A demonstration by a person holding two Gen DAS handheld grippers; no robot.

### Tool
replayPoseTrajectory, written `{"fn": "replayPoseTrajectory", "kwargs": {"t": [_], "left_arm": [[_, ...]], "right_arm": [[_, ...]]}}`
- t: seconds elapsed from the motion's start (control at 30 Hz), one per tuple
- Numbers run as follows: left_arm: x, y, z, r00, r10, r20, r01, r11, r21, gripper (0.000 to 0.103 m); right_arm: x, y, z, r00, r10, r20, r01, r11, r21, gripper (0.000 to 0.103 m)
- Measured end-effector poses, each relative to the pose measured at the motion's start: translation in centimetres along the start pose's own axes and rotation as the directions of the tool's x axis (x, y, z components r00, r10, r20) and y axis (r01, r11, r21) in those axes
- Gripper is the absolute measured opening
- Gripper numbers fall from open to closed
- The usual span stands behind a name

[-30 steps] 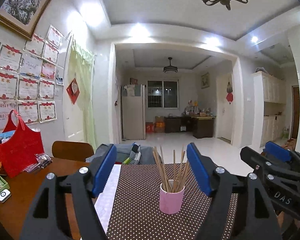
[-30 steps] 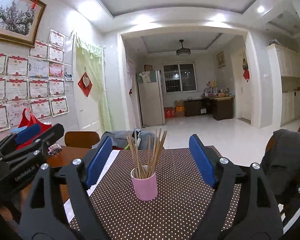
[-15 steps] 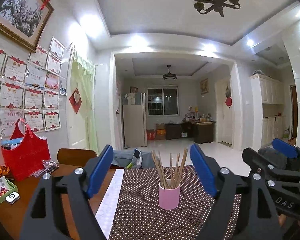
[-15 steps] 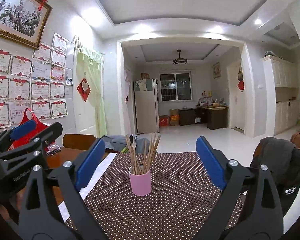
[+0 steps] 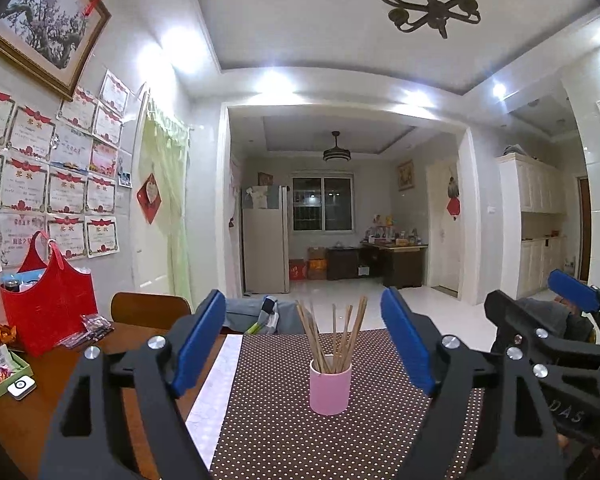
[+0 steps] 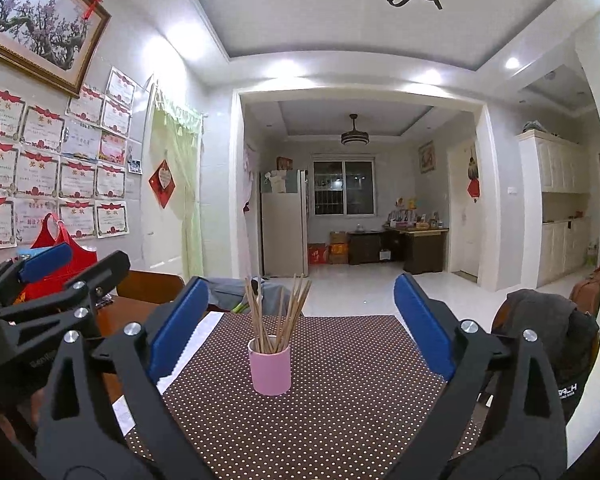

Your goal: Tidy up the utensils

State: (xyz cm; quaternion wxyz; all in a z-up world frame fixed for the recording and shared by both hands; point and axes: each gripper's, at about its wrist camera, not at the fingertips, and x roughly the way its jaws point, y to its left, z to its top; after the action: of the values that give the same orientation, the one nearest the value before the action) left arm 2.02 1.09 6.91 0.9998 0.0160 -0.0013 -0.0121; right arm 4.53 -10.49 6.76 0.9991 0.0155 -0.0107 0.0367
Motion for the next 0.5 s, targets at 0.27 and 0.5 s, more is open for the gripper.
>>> {"fn": "replayPoseTrajectory", "kwargs": {"t": [0.27,0.5], "left_arm": [[0.32,0.18,-0.3,1.0,0.005,0.0,-0.005,1.0,0.002,0.079],[0.62,0.03,-0.57,1.0,0.002,-0.003,-0.002,1.0,0.01,0.079]], "right_arm": [[0.04,0.03,-0.3,1.0,0.003,-0.008,-0.003,1.0,-0.001,0.093],[0.52,-0.23,-0.47,1.0,0.002,-0.022,-0.002,1.0,0.002,0.093]]}}
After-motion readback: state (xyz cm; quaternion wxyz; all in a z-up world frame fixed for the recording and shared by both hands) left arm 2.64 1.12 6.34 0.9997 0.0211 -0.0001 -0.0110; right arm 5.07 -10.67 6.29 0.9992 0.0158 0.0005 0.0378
